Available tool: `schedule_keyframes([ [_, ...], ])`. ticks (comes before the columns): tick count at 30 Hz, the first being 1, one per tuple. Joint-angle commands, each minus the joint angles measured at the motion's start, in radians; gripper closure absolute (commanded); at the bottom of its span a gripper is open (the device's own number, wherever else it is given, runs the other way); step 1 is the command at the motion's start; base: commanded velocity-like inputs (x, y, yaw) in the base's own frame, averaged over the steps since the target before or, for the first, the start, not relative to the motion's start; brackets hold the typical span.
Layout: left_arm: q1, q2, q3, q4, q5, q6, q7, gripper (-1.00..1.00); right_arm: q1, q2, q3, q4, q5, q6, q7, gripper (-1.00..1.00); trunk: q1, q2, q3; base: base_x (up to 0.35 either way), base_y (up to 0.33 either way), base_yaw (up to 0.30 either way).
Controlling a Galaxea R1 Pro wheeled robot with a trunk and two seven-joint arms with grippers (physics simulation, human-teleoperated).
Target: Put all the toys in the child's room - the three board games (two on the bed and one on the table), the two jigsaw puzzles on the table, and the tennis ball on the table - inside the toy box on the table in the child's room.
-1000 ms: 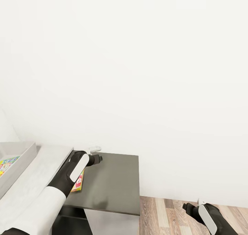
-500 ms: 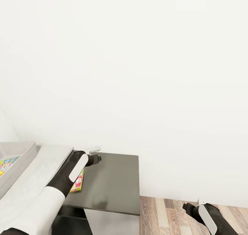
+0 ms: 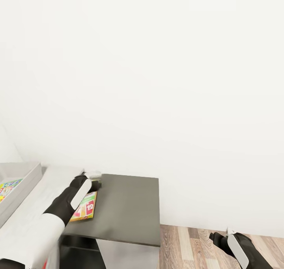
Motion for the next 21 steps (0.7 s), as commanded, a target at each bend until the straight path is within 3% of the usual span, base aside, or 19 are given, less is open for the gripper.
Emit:
schedule_keyframes([
  [1, -0.002, 0.011, -0.003, 0.011, 0.009, -0.013, 0.012, -1.0, -0.001, 0.0, 0.0, -0.002, -0.011, 0.003, -0.008, -1.0, 0.001, -0.002, -0.002, 0.0, 0.0, 0.0],
  [9, -0.01, 0.041, 0.003, 0.056, 0.005, -0.049, 0.018, -1.0, -0.001, 0.001, -0.001, -0.002, -0.01, 0.003, -0.009, -1.0, 0.001, -0.002, -0.002, 0.0, 0.0, 0.0],
  [11, -0.032, 0.056, 0.004, 0.083, 0.005, -0.066, 0.018, -1.0, -0.001, 0.001, -0.001, -0.002, -0.01, 0.002, -0.009, -1.0, 0.001, -0.002, -0.002, 0.0, 0.0, 0.0],
  [15, -0.081, 0.115, 0.007, 0.193, 0.008, -0.165, 0.017, -1.0, -0.001, 0.001, -0.001, -0.002, -0.01, -0.01, -0.009, -1.0, 0.001, -0.002, -0.002, 0.0, 0.0, 0.0],
  [21, -0.098, 0.14, 0.008, 0.25, 0.01, -0.228, 0.016, -1.0, -0.001, 0.001, 0.0, -0.002, -0.01, -0.022, -0.008, -1.0, 0.001, -0.002, -0.002, 0.0, 0.0, 0.0],
])
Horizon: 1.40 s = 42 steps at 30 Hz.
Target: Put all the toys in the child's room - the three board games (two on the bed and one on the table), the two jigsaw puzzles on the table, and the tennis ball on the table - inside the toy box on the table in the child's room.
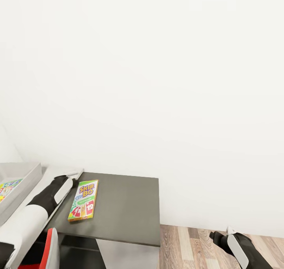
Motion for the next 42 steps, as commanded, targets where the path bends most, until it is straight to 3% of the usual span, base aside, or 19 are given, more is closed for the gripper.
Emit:
schedule_keyframes([
  [1, -0.003, 0.003, -0.008, 0.003, 0.011, -0.003, 0.01, -1.0, -0.001, 0.0, 0.0, -0.002, -0.011, 0.003, -0.008, -1.0, 0.001, -0.002, -0.003, 0.0, 0.0, 0.0],
  [15, -0.006, 0.002, -0.003, 0.01, 0.015, -0.01, -0.008, -1.0, -0.001, 0.0, 0.001, -0.002, -0.01, 0.001, -0.008, -1.0, 0.001, -0.002, -0.016, 0.0, 0.0, 0.0],
  [18, -0.007, 0.005, -0.003, 0.011, 0.019, -0.005, -0.067, -1.0, -0.001, 0.0, 0.0, -0.002, -0.01, 0.001, -0.008, -1.0, 0.001, -0.002, -0.02, 0.0, 0.0, 0.0],
  [24, -0.029, 0.013, -0.003, 0.036, 0.017, 0.002, -0.255, -1.0, -0.001, 0.0, 0.0, -0.002, -0.011, 0.001, -0.008, -1.0, 0.001, -0.002, -0.03, 0.0, 0.0, 0.0],
  [27, -0.04, 0.017, -0.002, 0.068, 0.016, -0.003, -0.289, -1.0, -0.001, 0.0, 0.0, -0.002, -0.01, 0.001, -0.008, -1.0, 0.001, -0.002, -0.035, 0.0, 0.0, 0.0],
  [38, -0.048, 0.021, 0.004, 0.095, 0.014, -0.016, -0.312, -1.0, -0.001, -0.001, 0.0, -0.001, -0.011, 0.001, -0.008, -1.0, 0.001, -0.002, -0.053, 0.0, 0.0, 0.0],
  [42, -0.048, 0.035, 0.004, 0.099, 0.014, -0.045, -0.314, -1.0, -0.001, -0.001, -0.001, -0.002, -0.011, 0.001, -0.008, -1.0, 0.001, -0.002, -0.06, 0.0, 0.0, 0.0],
])
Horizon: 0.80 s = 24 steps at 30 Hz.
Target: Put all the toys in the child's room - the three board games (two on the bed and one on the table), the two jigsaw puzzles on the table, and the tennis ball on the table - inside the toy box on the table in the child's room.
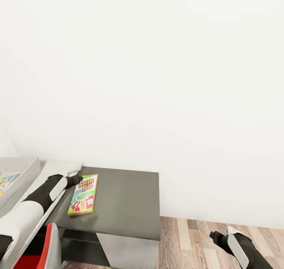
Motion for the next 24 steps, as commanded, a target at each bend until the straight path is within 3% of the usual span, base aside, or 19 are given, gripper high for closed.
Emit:
schedule_keyframes([
  [1, -0.001, 0.009, -0.007, -0.002, 0.012, -0.002, 0.006, -1.0, -0.001, 0.0, 0.0, -0.002, -0.011, 0.004, -0.007, -1.0, 0.001, -0.002, -0.004, 0.0, 0.0, 0.0],
  [7, -0.001, 0.019, -0.007, -0.001, 0.012, -0.008, 0.001, -1.0, -0.001, 0.0, 0.0, -0.002, -0.011, 0.004, -0.007, -1.0, 0.001, -0.002, -0.014, 0.0, 0.0, 0.0],
  [17, -0.005, 0.013, -0.006, -0.002, 0.013, -0.001, -0.003, -1.0, -0.001, -0.005, 0.0, -0.002, -0.011, 0.004, -0.006, -1.0, 0.001, -0.002, -0.03, 0.0, 0.0, 0.0],
  [24, -0.108, -0.009, -0.007, -0.003, 0.011, 0.102, 0.002, -1.0, -0.001, -0.009, 0.0, -0.002, -0.01, 0.004, 0.004, -1.0, 0.001, -0.002, -0.042, 0.0, 0.0, 0.0],
])
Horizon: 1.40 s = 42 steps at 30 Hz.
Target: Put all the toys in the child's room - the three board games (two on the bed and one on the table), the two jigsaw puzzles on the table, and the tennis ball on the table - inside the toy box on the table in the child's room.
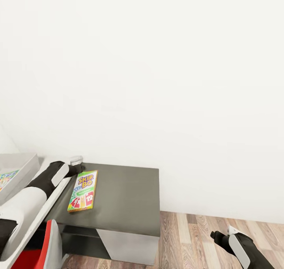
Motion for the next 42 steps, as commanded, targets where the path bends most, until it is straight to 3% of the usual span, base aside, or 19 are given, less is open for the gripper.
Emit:
schedule_keyframes([
  [1, -0.029, -0.001, -0.008, -0.001, 0.01, 0.03, 0.01, -1.0, -0.001, 0.0, 0.0, -0.002, -0.01, 0.004, -0.007, -1.0, 0.001, -0.002, -0.004, 0.0, 0.0, 0.0],
  [4, -0.098, -0.004, -0.008, 0.0, 0.008, 0.09, 0.014, -1.0, -0.001, -0.001, 0.0, -0.001, -0.01, 0.004, -0.007, -1.0, 0.001, -0.002, -0.009, 0.0, 0.0, 0.0],
  [10, -0.143, -0.006, -0.008, 0.001, 0.006, 0.132, 0.016, -1.0, -0.001, -0.002, 0.0, -0.001, -0.01, 0.004, -0.006, -1.0, 0.001, -0.002, -0.019, 0.0, 0.0, 0.0],
  [42, -0.15, -0.001, -0.017, -0.007, -0.015, 0.18, 0.014, -1.0, -0.001, -0.001, 0.0, 0.0, -0.01, 0.003, -0.006, -1.0, 0.001, -0.002, -0.071, 0.0, 0.0, 0.0],
])
